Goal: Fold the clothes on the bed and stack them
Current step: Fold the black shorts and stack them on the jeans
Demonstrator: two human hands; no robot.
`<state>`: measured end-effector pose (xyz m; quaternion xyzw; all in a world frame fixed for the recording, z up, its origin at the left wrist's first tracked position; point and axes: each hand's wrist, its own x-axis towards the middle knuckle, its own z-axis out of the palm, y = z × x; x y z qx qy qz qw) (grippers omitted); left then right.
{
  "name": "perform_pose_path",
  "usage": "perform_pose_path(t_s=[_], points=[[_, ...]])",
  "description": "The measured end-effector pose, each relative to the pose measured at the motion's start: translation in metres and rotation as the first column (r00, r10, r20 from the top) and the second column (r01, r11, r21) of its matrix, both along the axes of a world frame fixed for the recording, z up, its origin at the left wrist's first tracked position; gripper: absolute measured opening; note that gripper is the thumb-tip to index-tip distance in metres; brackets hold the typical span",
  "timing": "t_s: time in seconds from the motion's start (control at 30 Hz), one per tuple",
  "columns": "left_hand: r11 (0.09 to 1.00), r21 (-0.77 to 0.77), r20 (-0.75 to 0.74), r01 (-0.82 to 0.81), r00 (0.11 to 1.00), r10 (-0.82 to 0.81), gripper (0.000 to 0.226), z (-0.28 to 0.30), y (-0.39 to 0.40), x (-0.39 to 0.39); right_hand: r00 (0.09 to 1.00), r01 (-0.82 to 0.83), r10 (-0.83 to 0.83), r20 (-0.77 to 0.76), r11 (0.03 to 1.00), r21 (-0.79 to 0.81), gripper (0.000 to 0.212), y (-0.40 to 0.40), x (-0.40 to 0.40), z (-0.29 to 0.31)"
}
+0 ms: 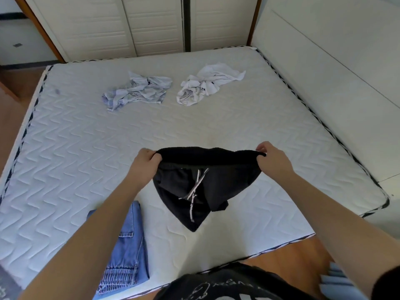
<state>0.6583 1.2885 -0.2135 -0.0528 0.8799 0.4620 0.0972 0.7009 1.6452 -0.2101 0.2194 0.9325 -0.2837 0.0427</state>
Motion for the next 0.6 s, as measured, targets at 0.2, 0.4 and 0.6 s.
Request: perform_pose_path(t_s=[0.2, 0.4, 0.6], points=[[0.986, -0.096, 0.011, 0.138, 0.990, -0.137, 0.035, 0.023, 0.005, -0.002, 0.995, 0.088, -0.067, 0.075, 0.938, -0.336, 0.031, 0.008, -0.001, 0.008], [0.987, -0.017, 0.024, 0.158, 0.987, -0.157, 0.022, 0.038, 0.007, 0.000, 0.996, -0.022, 0.076, 0.043, 0.689, -0.725, 0.018, 0.039, -0.003, 0.026], [0.952, 0.181, 0.039, 0.245, 0.966, -0.256, 0.044, 0.065, 0.018, 0.009, 0.930, -0.366, 0.335, -0.150, 0.808, -0.461, 0.037, 0.059, -0.003, 0.044]])
